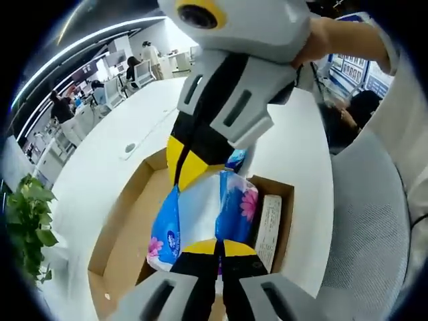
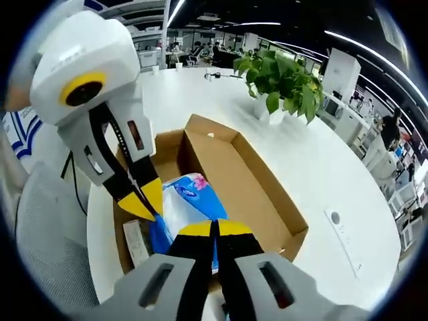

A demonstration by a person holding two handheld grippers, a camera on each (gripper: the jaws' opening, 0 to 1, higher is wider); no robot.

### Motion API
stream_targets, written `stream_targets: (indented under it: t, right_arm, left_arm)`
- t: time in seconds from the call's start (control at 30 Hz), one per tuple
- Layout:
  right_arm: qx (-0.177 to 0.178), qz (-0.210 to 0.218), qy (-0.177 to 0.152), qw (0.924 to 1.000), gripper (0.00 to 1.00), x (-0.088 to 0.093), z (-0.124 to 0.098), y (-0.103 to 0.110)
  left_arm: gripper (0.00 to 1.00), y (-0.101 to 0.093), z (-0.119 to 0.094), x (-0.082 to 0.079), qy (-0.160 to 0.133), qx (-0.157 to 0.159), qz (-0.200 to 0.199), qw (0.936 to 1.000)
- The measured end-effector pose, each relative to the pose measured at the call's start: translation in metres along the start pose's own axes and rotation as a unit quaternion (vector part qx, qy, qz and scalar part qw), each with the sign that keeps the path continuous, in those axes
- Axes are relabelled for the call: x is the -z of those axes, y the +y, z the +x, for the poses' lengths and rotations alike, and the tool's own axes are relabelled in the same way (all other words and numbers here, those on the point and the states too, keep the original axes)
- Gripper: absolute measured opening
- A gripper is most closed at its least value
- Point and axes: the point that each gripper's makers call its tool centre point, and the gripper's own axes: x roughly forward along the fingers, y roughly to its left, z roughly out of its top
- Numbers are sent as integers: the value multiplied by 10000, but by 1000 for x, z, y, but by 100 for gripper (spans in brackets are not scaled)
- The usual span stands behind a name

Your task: Operate the shoe box by opening the lid, removing the specified soft item, and placing it in the target area until the item is outside and the box remains undamaged.

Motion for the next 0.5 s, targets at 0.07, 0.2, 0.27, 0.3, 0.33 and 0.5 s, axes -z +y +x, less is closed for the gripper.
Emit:
stream_targets:
  t: [0.07,0.2,0.27,0.3,0.33,0.5]
  right_arm:
    - [16,-12,-28,10000,0,-1,-5,-1]
    - [19,-36,-83,10000,0,-3,-16,-1]
    - [14,-25,-109,9999,0,-4,-22,-1]
    - [18,-22,-117,9999,0,-3,-25,-1]
    - [22,-20,-128,9999,0,-3,-28,-1]
    - [54,35,-191,9998,0,-2,-44,-4]
  left_arm:
    - [0,-1,-3,-4,-23,-16,8,10000]
    - [0,-5,-8,-13,-56,-46,75,9999]
    - [0,-7,-10,-18,-60,-53,118,9999]
    - [0,-8,-11,-20,-65,-55,127,9999]
    - [0,-10,-12,-23,-72,-45,136,9999]
    - [0,-15,-12,-38,-113,-54,206,9997]
